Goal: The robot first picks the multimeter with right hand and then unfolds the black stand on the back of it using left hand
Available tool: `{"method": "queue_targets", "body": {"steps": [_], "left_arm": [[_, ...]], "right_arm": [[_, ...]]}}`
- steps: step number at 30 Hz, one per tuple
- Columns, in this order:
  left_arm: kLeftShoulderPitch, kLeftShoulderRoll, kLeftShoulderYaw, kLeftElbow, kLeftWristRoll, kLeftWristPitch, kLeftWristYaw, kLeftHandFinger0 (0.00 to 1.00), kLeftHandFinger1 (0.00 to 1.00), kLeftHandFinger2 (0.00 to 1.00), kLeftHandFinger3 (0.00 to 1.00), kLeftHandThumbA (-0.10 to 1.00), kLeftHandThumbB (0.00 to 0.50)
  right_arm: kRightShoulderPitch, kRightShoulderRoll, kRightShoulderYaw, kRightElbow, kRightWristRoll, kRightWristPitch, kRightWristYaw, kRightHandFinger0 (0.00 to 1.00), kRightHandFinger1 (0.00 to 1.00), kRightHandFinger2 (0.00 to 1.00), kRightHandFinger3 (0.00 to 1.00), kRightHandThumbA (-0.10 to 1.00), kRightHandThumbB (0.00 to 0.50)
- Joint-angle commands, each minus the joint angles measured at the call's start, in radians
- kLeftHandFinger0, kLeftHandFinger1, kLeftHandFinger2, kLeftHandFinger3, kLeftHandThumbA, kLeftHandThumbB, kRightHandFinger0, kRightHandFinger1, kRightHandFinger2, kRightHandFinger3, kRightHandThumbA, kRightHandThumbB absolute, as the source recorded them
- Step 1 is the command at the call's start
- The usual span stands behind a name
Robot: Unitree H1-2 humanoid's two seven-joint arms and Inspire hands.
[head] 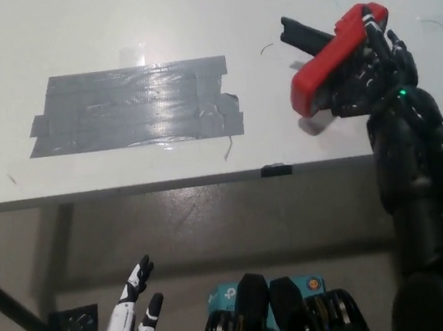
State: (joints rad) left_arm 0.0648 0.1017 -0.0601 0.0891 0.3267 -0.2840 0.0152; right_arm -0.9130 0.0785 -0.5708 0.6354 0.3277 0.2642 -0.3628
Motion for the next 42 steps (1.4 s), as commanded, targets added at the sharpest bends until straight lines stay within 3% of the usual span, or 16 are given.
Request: {"method": "queue_targets", "body": {"steps": [1,5,6,13,15,17,18,22,27,29,35,39,42], "left_arm": [[0.013,-0.021,-0.032,-0.193,-0.018,-0.056,0.000,1.00,1.00,1.00,1.00,1.00,0.129],[0.016,-0.033,-0.042,-0.268,-0.038,-0.040,-0.012,1.00,1.00,1.00,1.00,1.00,0.133],[0.014,-0.040,-0.049,-0.309,-0.040,-0.032,-0.017,1.00,1.00,1.00,1.00,1.00,0.137],[-0.019,-0.071,-0.082,-0.472,-0.081,-0.027,-0.032,1.00,1.00,1.00,1.00,1.00,0.131],[-0.041,-0.075,-0.092,-0.516,-0.082,-0.026,-0.038,1.00,1.00,1.00,1.00,1.00,0.119],[-0.060,-0.080,-0.101,-0.553,-0.097,-0.007,-0.047,1.00,1.00,1.00,1.00,1.00,0.139],[-0.074,-0.084,-0.106,-0.576,-0.102,0.006,-0.051,1.00,1.00,1.00,1.00,1.00,0.136],[-0.143,-0.102,-0.118,-0.629,-0.103,0.027,-0.055,1.00,1.00,1.00,1.00,1.00,0.137],[-0.243,-0.122,-0.123,-0.659,-0.053,0.055,-0.061,1.00,1.00,1.00,1.00,1.00,0.150],[-0.265,-0.126,-0.124,-0.658,-0.044,0.063,-0.060,1.00,1.00,1.00,1.00,1.00,0.159],[-0.329,-0.126,-0.128,-0.646,-0.027,0.079,-0.065,1.00,1.00,1.00,1.00,1.00,0.165],[-0.356,-0.135,-0.130,-0.651,-0.010,0.087,-0.066,1.00,1.00,1.00,1.00,1.00,0.162],[-0.371,-0.141,-0.125,-0.665,0.031,0.082,-0.061,1.00,1.00,1.00,1.00,1.00,0.147]], "right_arm": [[-0.051,0.042,0.043,-0.583,0.491,0.206,0.104,0.00,0.36,0.77,1.00,-0.10,0.138],[-0.010,0.048,0.082,-0.652,0.599,0.206,0.046,0.00,0.39,0.80,1.00,-0.10,0.158],[0.014,0.052,0.099,-0.685,0.657,0.206,0.038,0.00,0.44,0.84,1.00,-0.10,0.132],[0.107,0.070,0.184,-0.816,0.821,0.206,0.036,0.00,0.44,0.81,1.00,-0.10,0.161],[0.142,0.074,0.223,-0.861,0.821,0.206,0.064,0.00,0.39,0.82,1.00,-0.10,0.147],[0.171,0.078,0.253,-0.895,0.829,0.206,0.071,0.00,0.35,0.84,1.00,-0.10,0.135],[0.189,0.083,0.272,-0.919,0.834,0.206,0.064,0.00,0.37,0.86,1.00,-0.10,0.116],[0.251,0.099,0.338,-1.001,0.864,0.206,0.046,0.00,0.37,0.89,1.00,-0.10,0.148],[0.328,0.075,0.434,-1.092,0.865,0.206,0.057,0.00,0.27,0.89,1.00,-0.10,0.120],[0.346,0.071,0.451,-1.115,0.869,0.206,0.050,0.00,0.25,0.89,0.94,-0.10,0.121],[0.408,0.047,0.509,-1.182,0.876,0.206,0.053,0.00,0.29,0.91,0.98,-0.10,0.112],[0.437,0.031,0.538,-1.210,0.874,0.206,0.048,0.00,0.32,0.87,0.85,-0.10,0.120],[0.455,0.016,0.559,-1.223,0.864,0.206,0.051,0.00,0.33,0.87,0.86,-0.10,0.112]]}}
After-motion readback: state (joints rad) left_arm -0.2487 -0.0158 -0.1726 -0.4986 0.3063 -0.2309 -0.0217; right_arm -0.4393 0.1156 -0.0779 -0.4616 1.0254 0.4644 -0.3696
